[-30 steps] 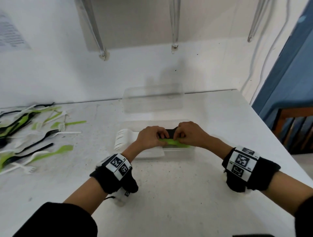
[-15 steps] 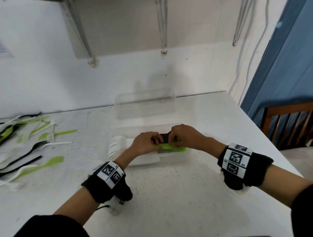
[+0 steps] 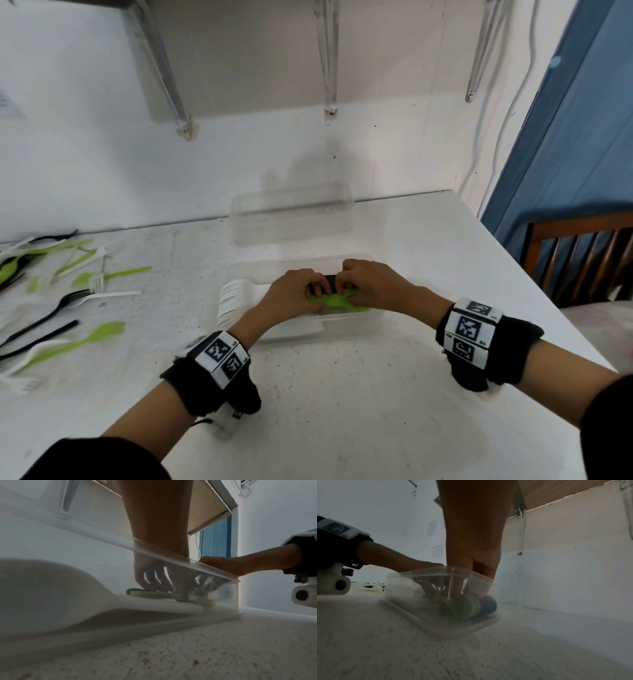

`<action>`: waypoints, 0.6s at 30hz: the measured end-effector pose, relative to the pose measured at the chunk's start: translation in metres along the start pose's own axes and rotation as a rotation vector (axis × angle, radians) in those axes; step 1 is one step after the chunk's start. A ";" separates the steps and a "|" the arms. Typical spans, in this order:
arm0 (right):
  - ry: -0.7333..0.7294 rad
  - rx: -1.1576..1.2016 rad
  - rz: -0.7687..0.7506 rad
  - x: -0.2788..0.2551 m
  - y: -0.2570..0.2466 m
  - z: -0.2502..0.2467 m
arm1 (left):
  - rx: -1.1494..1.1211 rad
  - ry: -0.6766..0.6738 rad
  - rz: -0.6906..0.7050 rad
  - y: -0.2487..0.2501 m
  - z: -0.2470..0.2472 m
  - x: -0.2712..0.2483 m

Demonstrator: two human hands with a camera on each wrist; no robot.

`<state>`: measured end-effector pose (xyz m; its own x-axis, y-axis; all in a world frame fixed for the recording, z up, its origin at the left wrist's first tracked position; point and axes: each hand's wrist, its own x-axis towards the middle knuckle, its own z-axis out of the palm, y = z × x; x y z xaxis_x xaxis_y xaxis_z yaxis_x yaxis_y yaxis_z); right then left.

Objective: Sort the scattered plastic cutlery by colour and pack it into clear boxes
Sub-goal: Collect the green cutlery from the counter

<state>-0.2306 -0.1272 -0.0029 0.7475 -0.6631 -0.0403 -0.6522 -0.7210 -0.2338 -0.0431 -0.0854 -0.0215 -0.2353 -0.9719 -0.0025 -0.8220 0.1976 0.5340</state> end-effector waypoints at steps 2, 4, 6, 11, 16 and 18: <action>-0.012 -0.006 -0.007 0.000 -0.001 -0.001 | 0.024 0.014 0.021 0.002 -0.001 -0.001; -0.004 -0.018 -0.008 0.000 -0.002 -0.001 | 0.018 0.032 0.012 0.003 -0.001 -0.001; 0.005 -0.018 0.007 -0.001 -0.003 0.000 | -0.025 0.051 -0.018 0.003 0.000 -0.001; -0.007 -0.012 0.040 -0.002 -0.004 0.001 | -0.083 0.067 -0.074 0.001 0.002 0.000; -0.019 -0.025 0.064 0.000 -0.008 0.000 | -0.160 -0.005 -0.082 -0.004 0.002 0.003; -0.017 -0.026 0.080 0.001 -0.010 0.001 | -0.181 -0.011 -0.066 -0.006 0.002 0.004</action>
<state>-0.2229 -0.1202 -0.0017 0.6949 -0.7153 -0.0741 -0.7127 -0.6712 -0.2039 -0.0399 -0.0898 -0.0261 -0.1908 -0.9803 -0.0513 -0.7297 0.1067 0.6754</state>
